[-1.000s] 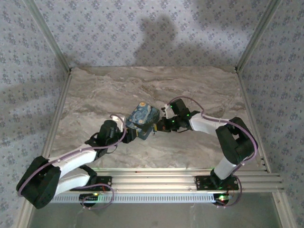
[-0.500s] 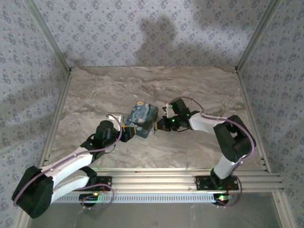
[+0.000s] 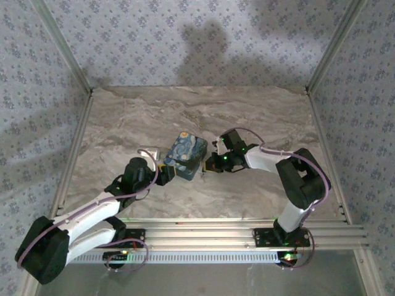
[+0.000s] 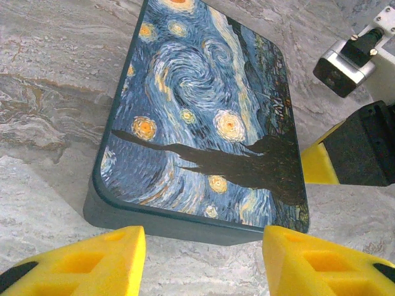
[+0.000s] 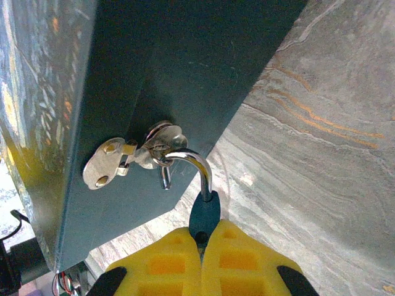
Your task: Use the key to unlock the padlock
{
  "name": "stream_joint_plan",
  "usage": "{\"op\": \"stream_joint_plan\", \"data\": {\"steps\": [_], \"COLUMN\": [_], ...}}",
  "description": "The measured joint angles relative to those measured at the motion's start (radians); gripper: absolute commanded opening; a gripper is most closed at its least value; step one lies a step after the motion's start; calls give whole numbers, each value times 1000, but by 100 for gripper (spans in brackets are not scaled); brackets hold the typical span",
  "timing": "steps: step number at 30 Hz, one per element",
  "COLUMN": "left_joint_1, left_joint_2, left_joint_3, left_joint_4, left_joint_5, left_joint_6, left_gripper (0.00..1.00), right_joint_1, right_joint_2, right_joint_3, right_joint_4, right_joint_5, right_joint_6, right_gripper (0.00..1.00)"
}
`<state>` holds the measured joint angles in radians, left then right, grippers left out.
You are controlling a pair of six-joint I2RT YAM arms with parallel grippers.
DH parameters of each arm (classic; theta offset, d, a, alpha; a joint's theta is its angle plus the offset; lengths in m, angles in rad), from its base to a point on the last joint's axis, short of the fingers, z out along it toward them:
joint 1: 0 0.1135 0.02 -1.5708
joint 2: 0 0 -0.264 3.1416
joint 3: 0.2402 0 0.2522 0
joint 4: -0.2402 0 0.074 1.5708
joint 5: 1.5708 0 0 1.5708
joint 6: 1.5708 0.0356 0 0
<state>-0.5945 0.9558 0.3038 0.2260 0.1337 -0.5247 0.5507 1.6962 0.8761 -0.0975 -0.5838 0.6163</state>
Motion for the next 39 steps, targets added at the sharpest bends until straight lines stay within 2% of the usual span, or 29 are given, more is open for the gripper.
{"op": "stream_joint_plan", "data": {"steps": [15, 27, 33, 39], "left_joint_1": [0, 4, 19, 92], "left_joint_2": [-4, -85, -136, -115], "left_joint_3": [0, 0, 6, 113], "left_joint_4": [-11, -60, -143, -327], "left_joint_5": [0, -19, -37, -53], "left_joint_6": [0, 6, 8, -1], "left_gripper": [53, 55, 65, 70], "right_joint_1": [-1, -12, -27, -50], "right_joint_2": [-7, -23, -135, -314], "right_joint_3": [55, 79, 78, 20], "right_joint_4": [-13, -72, -141, -240], "right_joint_5": [58, 129, 148, 152], "right_joint_6": [77, 94, 64, 0], "right_gripper": [0, 0, 0, 0]}}
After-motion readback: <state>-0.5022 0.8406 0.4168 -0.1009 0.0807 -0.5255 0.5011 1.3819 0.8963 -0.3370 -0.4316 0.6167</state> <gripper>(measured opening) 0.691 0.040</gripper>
